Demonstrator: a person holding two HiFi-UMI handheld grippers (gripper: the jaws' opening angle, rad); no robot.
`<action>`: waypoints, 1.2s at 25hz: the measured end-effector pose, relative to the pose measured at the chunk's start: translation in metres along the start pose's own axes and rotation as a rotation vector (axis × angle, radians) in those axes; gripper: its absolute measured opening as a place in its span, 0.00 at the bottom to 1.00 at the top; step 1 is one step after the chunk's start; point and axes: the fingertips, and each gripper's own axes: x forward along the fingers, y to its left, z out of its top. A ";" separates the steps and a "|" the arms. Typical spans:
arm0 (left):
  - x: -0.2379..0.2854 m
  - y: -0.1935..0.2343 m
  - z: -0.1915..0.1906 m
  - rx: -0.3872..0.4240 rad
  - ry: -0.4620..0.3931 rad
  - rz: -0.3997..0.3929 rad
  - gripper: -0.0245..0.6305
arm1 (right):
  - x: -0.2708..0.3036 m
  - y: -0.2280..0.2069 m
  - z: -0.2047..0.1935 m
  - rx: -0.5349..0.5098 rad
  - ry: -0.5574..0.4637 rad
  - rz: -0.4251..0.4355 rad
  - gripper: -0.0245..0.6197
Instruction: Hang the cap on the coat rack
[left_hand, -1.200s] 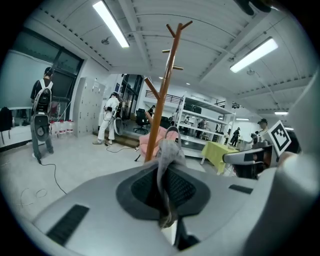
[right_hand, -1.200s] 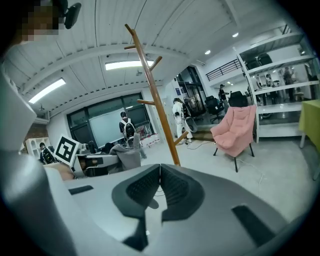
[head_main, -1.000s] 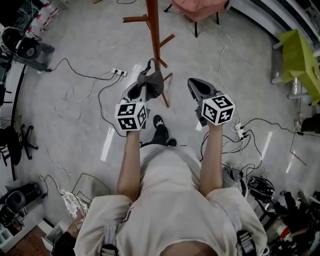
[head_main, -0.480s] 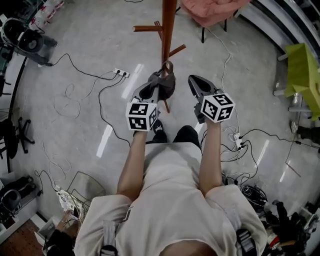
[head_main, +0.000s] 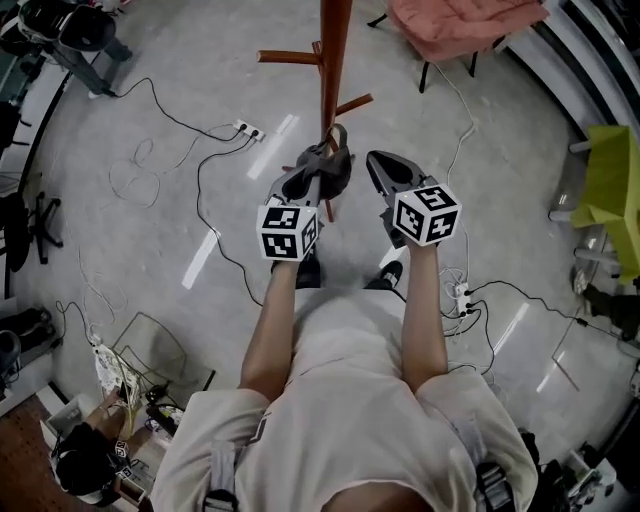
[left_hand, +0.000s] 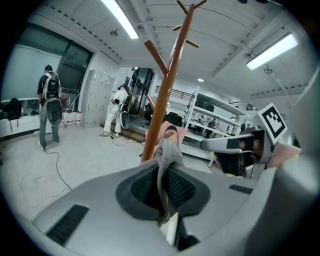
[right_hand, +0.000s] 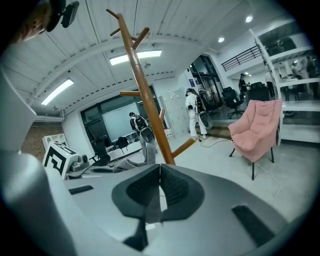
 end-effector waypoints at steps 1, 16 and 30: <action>0.002 -0.002 -0.003 -0.015 0.000 0.017 0.07 | -0.003 -0.002 -0.001 -0.006 0.011 0.011 0.05; 0.009 -0.027 -0.057 -0.163 0.025 0.214 0.07 | -0.008 -0.034 -0.006 -0.057 0.108 0.172 0.05; 0.032 -0.005 -0.093 -0.185 0.102 0.224 0.07 | 0.001 -0.030 0.005 -0.073 0.077 0.173 0.05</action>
